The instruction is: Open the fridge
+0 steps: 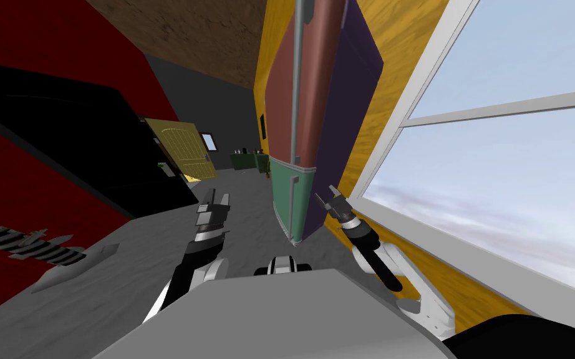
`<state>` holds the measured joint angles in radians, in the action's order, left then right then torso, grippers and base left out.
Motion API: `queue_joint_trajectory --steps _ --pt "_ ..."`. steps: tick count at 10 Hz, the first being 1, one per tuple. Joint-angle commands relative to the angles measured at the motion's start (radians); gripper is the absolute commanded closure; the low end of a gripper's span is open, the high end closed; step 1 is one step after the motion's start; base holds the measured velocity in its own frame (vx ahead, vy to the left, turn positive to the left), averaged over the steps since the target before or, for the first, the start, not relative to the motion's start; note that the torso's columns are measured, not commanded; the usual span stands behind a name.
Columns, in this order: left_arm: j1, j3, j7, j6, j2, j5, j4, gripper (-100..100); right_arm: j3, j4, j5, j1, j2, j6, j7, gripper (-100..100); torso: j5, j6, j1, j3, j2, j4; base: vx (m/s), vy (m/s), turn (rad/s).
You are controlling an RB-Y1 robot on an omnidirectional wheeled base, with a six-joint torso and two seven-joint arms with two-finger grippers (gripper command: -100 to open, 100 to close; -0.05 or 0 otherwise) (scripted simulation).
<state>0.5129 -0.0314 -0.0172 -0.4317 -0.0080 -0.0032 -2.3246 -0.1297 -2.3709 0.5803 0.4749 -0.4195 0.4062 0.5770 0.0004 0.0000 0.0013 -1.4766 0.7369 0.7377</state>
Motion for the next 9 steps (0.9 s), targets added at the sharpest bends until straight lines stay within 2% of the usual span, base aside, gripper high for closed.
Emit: queue_joint_trajectory --steps 1,3,5,6,8,9 --pt "0.0 0.0 0.0 0.0 0.0 0.0 0.0 0 -0.012 0.005 0.071 -0.003 -0.029 0.001 0.071 -100 0.0 0.0 -0.001 0.001 0.001 0.0 0.064 0.036 -0.031" --pt "0.0 0.0 0.0 0.0 0.0 0.0 0.0 0 -0.018 0.01 0.108 -0.005 -0.046 0.002 0.112 -100 -0.001 0.0 -0.002 0.0 0.0 0.0 0.088 0.045 -0.029" --pt "0.0 0.0 0.0 0.0 0.0 0.0 0.0 0 -0.028 0.021 0.174 -0.01 -0.079 0.005 0.177 -100 -0.001 0.0 -0.002 0.001 0.002 0.001 0.074 0.036 -0.023" --pt "0.0 0.0 0.0 0.0 0.0 0.0 0.0 0 -0.028 0.021 0.176 -0.01 -0.079 0.005 0.188 -100 0.0 0.0 -0.001 0.001 0.001 0.0 0.071 0.038 -0.008" --pt "0.0 0.0 0.0 0.0 0.0 0.0 0.0 0 -0.035 0.035 0.238 -0.016 -0.111 0.009 0.253 -100 0.0 0.0 -0.001 0.001 0.001 0.0 0.085 0.044 -0.008" --pt "0.0 0.0 0.0 0.0 0.0 0.0 0.0 0 -0.035 0.035 0.238 -0.016 -0.111 0.009 0.263 -100 0.0 0.0 -0.001 0.0 0.0 0.0 0.073 0.044 -0.003"
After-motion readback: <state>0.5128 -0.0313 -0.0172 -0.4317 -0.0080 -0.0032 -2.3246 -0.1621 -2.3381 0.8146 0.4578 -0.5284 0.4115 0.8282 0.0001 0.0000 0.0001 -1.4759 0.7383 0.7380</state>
